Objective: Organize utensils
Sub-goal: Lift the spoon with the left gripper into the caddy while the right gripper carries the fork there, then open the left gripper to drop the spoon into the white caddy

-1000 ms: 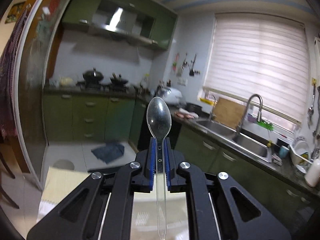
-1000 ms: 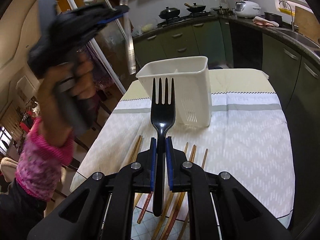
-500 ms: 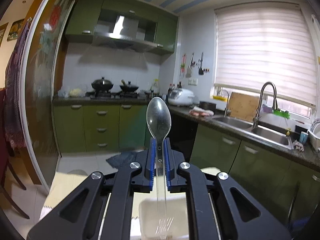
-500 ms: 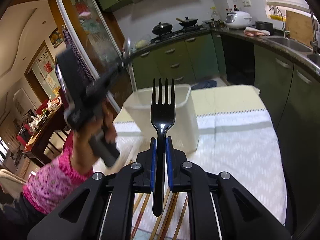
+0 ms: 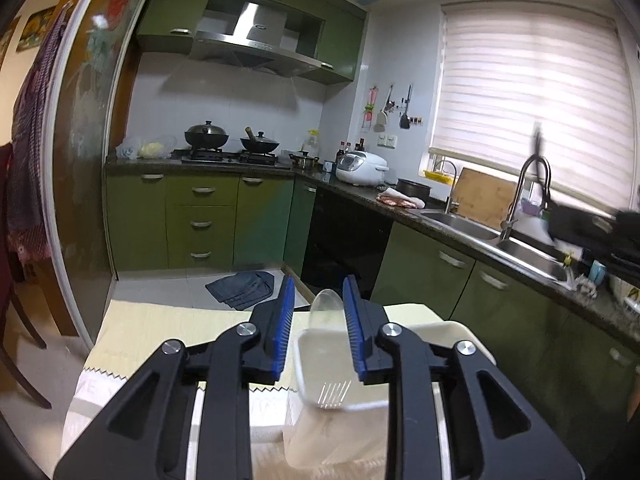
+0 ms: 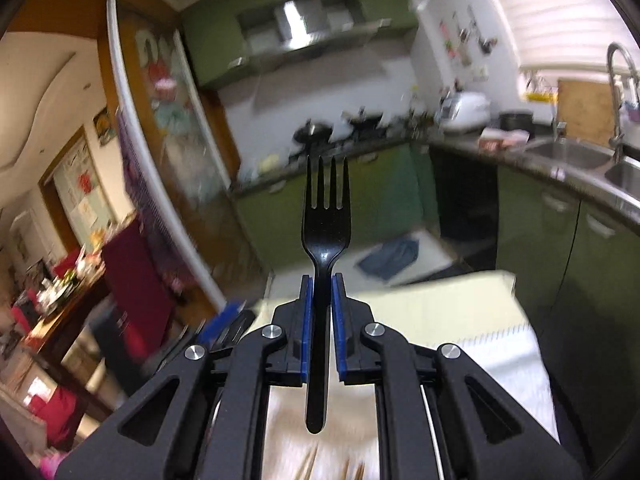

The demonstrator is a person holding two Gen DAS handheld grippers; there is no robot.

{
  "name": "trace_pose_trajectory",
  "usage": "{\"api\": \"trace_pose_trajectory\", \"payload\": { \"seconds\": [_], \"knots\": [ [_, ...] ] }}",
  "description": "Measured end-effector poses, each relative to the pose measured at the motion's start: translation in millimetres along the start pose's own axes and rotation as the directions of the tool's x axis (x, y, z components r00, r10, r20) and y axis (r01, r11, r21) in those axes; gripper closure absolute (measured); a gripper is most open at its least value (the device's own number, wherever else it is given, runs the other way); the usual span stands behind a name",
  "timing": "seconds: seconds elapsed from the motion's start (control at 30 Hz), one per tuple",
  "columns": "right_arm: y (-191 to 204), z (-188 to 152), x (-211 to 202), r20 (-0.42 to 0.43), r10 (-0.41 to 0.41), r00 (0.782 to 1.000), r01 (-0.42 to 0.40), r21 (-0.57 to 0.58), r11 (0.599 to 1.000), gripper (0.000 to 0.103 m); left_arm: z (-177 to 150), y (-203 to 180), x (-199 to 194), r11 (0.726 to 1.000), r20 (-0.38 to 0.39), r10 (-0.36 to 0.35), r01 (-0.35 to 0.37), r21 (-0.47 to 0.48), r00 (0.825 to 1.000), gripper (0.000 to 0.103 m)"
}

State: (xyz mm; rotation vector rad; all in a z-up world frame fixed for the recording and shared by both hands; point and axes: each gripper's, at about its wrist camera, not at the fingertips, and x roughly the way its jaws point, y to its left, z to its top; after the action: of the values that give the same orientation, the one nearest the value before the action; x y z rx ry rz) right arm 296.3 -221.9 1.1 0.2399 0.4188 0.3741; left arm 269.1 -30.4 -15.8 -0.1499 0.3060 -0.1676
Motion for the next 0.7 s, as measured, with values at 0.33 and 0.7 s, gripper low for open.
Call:
{"api": "trace_pose_trajectory", "payload": {
  "seconds": [0.33,0.7],
  "knots": [
    [-11,-5,75,0.010,-0.143,0.990,0.144,-0.061,0.988,0.093,5,12,-45,1.000,-0.058,-0.008,0.006,-0.029,0.998,0.070],
    [-20,-42,71,-0.067,-0.110,0.992,0.106,-0.052,0.993,0.073,-12,28,-65,0.996,-0.191,0.002,-0.019,-0.084,0.982,0.066]
  ]
}}
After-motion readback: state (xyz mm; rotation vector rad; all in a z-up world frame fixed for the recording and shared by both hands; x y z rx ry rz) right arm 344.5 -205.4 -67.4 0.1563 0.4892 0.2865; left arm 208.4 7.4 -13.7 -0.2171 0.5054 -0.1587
